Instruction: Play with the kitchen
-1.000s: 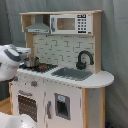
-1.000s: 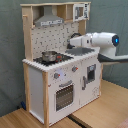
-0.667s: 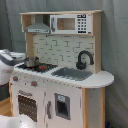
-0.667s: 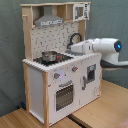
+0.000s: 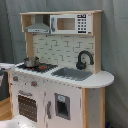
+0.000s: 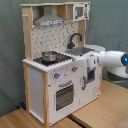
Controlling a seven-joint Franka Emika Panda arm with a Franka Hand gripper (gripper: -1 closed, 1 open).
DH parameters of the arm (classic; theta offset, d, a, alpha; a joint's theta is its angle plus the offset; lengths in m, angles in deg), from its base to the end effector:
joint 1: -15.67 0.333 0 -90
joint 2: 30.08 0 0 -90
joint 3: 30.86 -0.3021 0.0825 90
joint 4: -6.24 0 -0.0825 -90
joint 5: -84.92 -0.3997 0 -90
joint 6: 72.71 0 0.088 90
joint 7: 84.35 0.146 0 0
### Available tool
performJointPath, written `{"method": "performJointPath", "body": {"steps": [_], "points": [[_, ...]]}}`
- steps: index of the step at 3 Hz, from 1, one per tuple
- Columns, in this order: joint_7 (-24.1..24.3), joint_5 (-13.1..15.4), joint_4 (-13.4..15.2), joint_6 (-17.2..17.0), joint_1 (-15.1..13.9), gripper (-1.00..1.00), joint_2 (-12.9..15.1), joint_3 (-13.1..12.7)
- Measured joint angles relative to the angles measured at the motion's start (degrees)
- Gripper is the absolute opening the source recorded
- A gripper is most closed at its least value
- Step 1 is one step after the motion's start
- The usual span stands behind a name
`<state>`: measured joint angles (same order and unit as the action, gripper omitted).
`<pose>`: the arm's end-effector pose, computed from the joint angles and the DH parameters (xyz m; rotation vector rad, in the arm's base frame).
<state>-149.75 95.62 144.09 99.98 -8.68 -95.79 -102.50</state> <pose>0.2934 0.4619 0.4809 0.5160 1.6914 0.6526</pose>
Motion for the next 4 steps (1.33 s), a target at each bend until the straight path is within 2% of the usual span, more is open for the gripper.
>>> {"method": "performJointPath", "body": {"steps": [4], "points": [[7.00, -6.91, 8.08, -12.15, 14.94, 1.00, -12.87, -9.55]]}}
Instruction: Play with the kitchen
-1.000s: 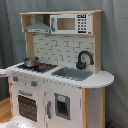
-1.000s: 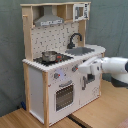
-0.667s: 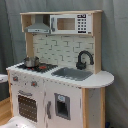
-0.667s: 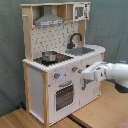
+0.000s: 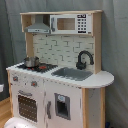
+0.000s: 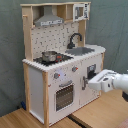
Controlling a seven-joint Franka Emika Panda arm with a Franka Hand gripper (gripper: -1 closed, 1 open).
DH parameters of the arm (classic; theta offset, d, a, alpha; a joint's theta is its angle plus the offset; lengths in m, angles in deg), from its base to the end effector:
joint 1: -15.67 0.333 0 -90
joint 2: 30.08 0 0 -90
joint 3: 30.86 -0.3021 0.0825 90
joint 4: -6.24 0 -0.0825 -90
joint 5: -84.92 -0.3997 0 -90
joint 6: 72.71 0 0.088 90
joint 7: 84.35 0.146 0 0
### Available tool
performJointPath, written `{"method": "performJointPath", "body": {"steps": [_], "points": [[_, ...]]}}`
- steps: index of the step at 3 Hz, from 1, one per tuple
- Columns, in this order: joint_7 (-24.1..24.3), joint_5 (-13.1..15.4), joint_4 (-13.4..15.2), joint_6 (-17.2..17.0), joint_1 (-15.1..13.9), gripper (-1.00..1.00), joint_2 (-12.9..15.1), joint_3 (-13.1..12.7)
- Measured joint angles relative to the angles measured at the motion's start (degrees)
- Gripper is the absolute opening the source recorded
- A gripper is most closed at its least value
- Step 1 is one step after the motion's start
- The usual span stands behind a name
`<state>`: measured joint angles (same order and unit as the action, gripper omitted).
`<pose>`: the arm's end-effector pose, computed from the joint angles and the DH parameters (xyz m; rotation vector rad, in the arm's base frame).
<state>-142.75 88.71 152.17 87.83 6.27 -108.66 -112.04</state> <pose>0.1932 0.4658 0.3853 0.5137 1.6595 0.5746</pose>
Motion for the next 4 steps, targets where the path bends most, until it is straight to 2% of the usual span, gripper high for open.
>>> {"method": "performJointPath", "body": {"steps": [2, 4], "points": [[3.34, -3.23, 3.85, -5.73, 7.12, 1.00, -6.05, -4.50], [6.49, -6.30, 7.57, -11.26, 13.83, 1.00, -10.08, -8.73]]}}
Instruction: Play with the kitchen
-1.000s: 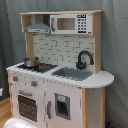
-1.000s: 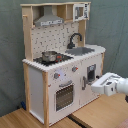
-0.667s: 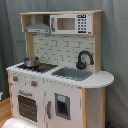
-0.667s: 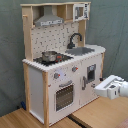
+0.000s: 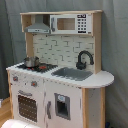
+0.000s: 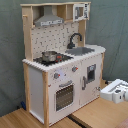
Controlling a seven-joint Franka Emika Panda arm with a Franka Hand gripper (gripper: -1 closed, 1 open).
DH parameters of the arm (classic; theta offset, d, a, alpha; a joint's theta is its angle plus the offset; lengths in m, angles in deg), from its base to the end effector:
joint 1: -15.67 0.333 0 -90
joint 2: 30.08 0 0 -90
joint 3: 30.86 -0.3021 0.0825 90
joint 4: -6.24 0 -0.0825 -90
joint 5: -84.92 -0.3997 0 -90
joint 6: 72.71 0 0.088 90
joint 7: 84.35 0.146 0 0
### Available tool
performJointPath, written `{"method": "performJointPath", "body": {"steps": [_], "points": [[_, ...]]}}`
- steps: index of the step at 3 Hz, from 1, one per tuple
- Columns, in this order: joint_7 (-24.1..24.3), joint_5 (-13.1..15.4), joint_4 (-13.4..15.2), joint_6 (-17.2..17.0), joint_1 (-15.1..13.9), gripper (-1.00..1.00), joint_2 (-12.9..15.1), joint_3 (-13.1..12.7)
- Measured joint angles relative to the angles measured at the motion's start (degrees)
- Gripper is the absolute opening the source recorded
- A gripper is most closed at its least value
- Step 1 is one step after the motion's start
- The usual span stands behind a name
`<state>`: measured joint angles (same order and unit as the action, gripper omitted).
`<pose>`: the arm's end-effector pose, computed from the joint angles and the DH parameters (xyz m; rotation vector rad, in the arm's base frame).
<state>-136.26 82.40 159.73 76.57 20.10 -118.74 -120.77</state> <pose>0.1385 0.4237 0.3297 0.5624 1.5450 0.5434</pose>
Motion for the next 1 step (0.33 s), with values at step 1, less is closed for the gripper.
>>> {"method": "performJointPath", "body": {"steps": [1], "points": [[1.55, -1.57, 1.86, -2.64, 3.21, 1.00, -1.85, -2.05]]}}
